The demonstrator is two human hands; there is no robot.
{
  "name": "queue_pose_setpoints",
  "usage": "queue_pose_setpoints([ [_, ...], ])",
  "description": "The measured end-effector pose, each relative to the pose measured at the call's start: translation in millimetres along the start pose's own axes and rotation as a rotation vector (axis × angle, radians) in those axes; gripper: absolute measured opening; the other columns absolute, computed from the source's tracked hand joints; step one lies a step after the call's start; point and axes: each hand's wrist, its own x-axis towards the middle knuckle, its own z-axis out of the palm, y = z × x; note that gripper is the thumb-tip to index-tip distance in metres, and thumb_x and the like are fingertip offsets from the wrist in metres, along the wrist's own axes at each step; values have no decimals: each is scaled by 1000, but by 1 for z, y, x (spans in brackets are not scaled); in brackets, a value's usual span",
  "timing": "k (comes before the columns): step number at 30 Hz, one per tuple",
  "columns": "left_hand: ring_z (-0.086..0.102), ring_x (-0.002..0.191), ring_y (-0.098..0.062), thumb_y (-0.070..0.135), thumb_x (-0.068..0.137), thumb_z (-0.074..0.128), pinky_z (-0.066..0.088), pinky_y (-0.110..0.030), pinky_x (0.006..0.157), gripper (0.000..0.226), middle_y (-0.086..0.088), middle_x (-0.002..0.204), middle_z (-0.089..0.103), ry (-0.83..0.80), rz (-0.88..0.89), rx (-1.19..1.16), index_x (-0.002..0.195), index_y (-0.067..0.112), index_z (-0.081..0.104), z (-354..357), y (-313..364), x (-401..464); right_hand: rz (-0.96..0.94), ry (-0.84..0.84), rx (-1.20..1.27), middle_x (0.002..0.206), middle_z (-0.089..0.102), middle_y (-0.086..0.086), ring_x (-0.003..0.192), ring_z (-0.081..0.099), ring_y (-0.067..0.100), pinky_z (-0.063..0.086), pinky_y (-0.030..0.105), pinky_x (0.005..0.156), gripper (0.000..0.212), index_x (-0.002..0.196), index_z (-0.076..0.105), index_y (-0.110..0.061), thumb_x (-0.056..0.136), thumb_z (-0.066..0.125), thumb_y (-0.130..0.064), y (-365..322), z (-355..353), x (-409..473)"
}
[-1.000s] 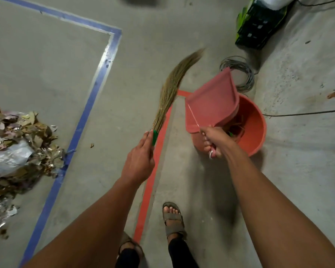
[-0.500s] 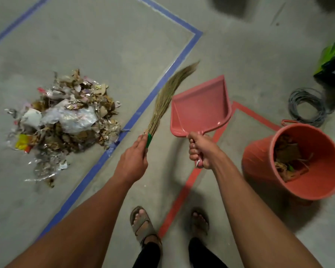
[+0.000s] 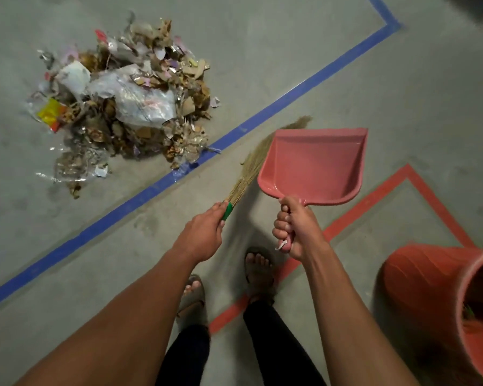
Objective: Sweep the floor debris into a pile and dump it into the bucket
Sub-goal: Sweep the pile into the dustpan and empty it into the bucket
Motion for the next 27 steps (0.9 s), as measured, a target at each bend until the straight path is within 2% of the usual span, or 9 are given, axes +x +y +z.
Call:
queue_pose_setpoints([
  [5, 48, 139, -32, 21, 107, 41, 41, -46, 113, 57, -2, 165, 37, -117, -112, 118, 163, 23, 29, 40, -53, 40, 87, -41, 10, 51, 21, -8, 34, 17, 6, 16, 15, 31, 35, 66, 38, -24, 97, 51, -16, 32, -10, 40],
  [10, 47, 139, -33, 19, 105, 41, 44, -52, 111, 65, 1, 168, 29, -64, -245, 154, 164, 33, 18, 42, -106, 64, 149, -102, 4, 50, 21, -8, 33, 17, 6, 17, 18, 29, 34, 67, 37, -24, 97, 49, -15, 43, 13, 72],
  [13, 45, 141, -35, 13, 103, 43, 43, -53, 113, 71, -2, 171, 22, -6, -323, 178, 165, 30, 13, 24, -121, 71, 95, -140, -99, 52, 22, -8, 37, 16, 7, 17, 18, 31, 32, 68, 39, -24, 96, 52, -15, 39, 35, 78],
  [16, 45, 142, -40, 14, 105, 43, 42, -56, 111, 70, -5, 172, 15, 124, -403, 119, 166, 25, 10, 1, -132, 76, 89, -167, -190, 54, 22, -7, 40, 15, 8, 17, 19, 32, 32, 68, 40, -24, 95, 54, -15, 42, 54, 77],
  [19, 44, 141, -42, 20, 109, 39, 40, -60, 114, 63, -7, 172, 17, 279, -390, 56, 165, 25, 10, -14, -135, 69, 110, -203, -228, 55, 22, -7, 40, 15, 7, 17, 18, 33, 31, 68, 40, -24, 95, 53, -15, 45, 71, 78],
  [21, 43, 142, -41, 24, 111, 36, 39, -60, 114, 60, -5, 172, 17, 323, -359, 47, 165, 27, 10, -17, -131, 59, 125, -240, -244, 54, 22, -7, 39, 16, 7, 17, 18, 33, 31, 68, 40, -24, 95, 53, -15, 48, 80, 76],
  [27, 36, 150, -35, 24, 111, 34, 35, -53, 118, 59, -7, 171, 20, 296, -315, -14, 166, 23, 14, 1, -126, 37, 119, -303, -289, 55, 20, -7, 40, 15, 8, 15, 18, 36, 33, 66, 39, -24, 95, 53, -14, 54, 95, 70],
])
